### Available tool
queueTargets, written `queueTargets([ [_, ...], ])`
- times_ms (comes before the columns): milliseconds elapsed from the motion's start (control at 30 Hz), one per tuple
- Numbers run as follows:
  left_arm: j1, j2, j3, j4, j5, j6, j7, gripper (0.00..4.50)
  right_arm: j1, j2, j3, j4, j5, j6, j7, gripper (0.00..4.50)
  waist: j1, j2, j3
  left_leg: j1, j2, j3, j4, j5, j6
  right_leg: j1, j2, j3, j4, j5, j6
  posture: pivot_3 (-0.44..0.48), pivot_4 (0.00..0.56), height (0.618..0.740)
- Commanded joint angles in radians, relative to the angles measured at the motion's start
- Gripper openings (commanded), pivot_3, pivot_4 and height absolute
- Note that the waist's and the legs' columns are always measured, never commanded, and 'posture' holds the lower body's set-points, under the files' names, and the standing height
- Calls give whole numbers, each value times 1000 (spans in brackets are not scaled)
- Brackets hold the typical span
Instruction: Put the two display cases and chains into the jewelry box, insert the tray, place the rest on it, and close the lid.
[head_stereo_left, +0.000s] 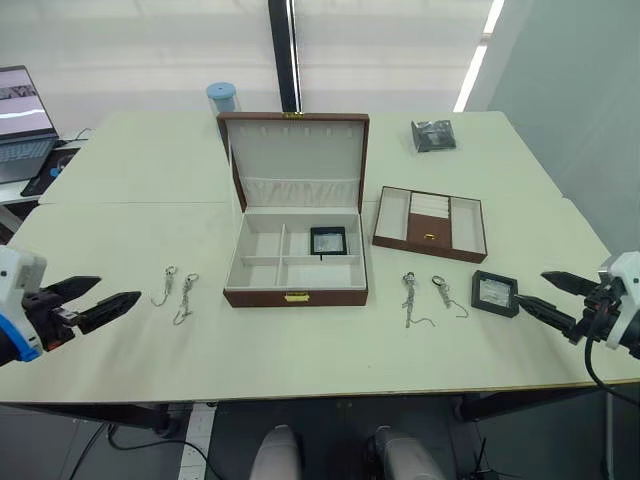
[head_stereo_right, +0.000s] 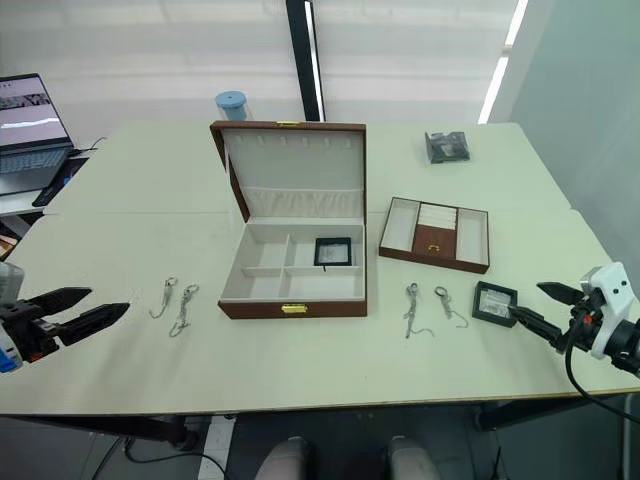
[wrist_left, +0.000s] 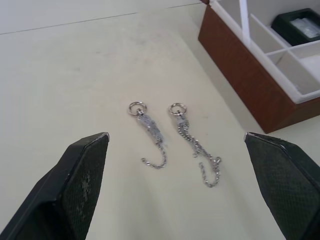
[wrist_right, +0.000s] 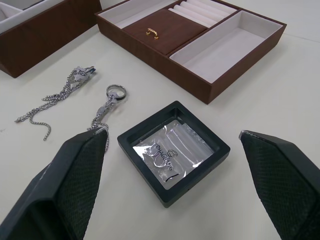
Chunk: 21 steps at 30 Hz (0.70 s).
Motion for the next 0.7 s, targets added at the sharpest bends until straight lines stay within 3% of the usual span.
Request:
queueTargets([
  [33,30,-1,47,33,20,-78,42,4487,-13,-12,-31,26,-27,-53,10,4500,-1,0,0,0,0,0,0,0,0,0,0,0,0,0,0,0,150,740],
  [700,89,-18,23,16,-34,-110,107,4487,-57,-9,-16,122,-79,-138,47,4500,-2,0,0,0,0,1,0,0,0,0,0,0,0,0,0,0,150,740],
])
